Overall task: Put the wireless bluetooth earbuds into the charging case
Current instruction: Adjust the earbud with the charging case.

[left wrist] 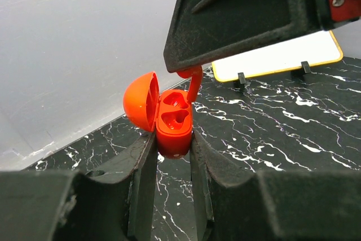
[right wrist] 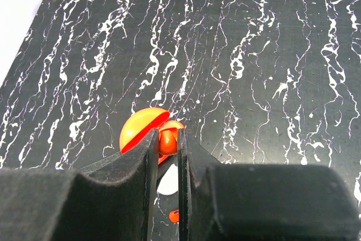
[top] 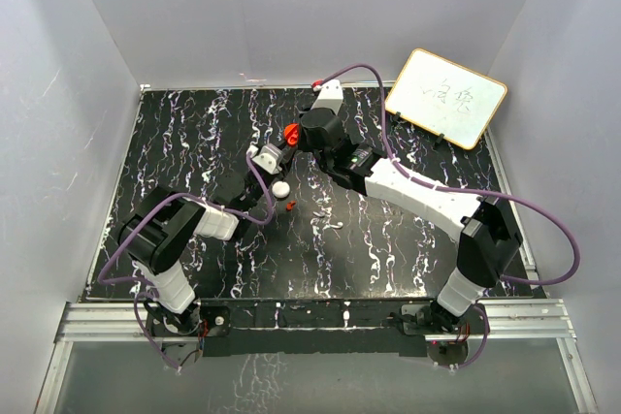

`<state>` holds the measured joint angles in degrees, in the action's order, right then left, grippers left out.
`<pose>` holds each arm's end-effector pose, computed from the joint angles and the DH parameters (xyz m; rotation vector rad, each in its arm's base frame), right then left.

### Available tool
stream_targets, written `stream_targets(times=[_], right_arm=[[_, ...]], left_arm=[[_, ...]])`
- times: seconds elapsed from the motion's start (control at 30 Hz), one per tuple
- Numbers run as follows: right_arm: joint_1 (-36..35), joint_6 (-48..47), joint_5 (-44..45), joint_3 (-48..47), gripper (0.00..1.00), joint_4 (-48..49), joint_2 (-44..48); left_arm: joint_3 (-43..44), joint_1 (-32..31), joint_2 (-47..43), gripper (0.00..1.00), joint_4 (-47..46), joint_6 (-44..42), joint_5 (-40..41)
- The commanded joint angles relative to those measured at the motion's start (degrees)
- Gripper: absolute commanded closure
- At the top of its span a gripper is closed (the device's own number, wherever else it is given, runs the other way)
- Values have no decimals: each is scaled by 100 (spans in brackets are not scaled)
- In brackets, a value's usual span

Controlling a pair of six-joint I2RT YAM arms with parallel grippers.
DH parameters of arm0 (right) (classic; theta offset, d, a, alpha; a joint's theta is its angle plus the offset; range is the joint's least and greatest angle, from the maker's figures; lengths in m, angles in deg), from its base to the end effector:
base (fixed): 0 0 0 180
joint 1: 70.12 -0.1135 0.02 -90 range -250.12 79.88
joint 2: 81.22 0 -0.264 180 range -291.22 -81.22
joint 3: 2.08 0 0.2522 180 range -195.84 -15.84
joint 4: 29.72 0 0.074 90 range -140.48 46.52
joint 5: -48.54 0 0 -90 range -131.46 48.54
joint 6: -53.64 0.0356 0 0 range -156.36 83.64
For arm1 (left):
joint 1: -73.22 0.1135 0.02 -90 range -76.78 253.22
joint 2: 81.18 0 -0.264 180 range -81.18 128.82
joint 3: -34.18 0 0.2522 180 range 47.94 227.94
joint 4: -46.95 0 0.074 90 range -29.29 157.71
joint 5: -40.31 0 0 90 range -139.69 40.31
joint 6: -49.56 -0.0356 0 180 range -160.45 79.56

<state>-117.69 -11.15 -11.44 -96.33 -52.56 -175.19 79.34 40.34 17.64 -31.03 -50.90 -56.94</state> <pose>0.2744 0.2738 0.3379 -0.0347 1.9239 0.3412 0.2575 -0.1718 0.2162 0.5315 1.0308 -0.4194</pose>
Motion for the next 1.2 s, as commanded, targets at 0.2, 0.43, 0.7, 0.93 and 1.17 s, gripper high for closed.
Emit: stream_targets(times=[0.2,0.43,0.7,0.93,1.17], right_arm=[[-24,43,-10,-277,91,285,-11],[-24,54,-66,-283,91,280,-65],[-20,93,-156,-277,92,273,-83],[-24,157,-260,-274,92,246,-130],[-24,169,-277,-283,89,206,-142]], left_arm=[[-5,-51,-248,100,-1041,-13,-53],[7,-66,-239,100,-1039,-21,-73],[49,-61,-224,100,-1023,-25,-82],[64,-67,-223,100,-1030,-18,-85],[65,-65,-234,100,-1030,-29,-84]])
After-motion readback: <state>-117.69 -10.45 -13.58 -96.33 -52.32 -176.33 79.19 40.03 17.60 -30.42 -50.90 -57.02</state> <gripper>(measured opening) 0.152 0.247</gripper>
